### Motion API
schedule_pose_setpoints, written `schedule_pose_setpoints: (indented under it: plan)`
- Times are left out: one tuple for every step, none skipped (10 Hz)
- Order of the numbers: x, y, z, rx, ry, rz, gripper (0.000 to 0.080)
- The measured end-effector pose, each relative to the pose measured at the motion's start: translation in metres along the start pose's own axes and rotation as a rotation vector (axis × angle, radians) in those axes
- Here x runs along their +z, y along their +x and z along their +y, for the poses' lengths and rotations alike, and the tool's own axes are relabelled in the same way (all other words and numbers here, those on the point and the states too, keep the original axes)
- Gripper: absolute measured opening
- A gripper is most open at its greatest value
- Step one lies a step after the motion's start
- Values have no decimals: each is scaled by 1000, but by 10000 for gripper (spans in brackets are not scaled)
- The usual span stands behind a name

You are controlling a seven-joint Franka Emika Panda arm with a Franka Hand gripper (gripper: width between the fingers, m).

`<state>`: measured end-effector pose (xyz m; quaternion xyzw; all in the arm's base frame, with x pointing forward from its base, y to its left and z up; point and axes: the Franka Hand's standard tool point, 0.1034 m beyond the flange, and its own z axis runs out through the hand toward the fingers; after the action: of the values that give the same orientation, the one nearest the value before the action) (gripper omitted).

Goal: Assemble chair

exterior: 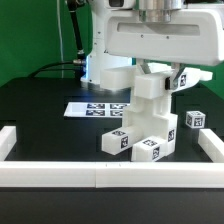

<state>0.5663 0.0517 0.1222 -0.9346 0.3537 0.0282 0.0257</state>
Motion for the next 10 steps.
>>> schedule_pose_setpoints:
  plan:
    - [0,-1,-1,-2,0,0,288]
    - [0,-2,0,-4,1,1,288]
    - [1,-3,3,-4,4,4,288]
    - [1,-4,5,-3,3,4,288]
    - [2,-5,4,-5,2,4,288]
    - [4,-7,5,-7,0,3,288]
    - [6,-8,5,-7,-3,1,288]
    - [8,-8,6,-7,-5,0,288]
    - [9,-8,6,-8,-8,-1,289]
    - [11,-8,7,-12,-11,-3,289]
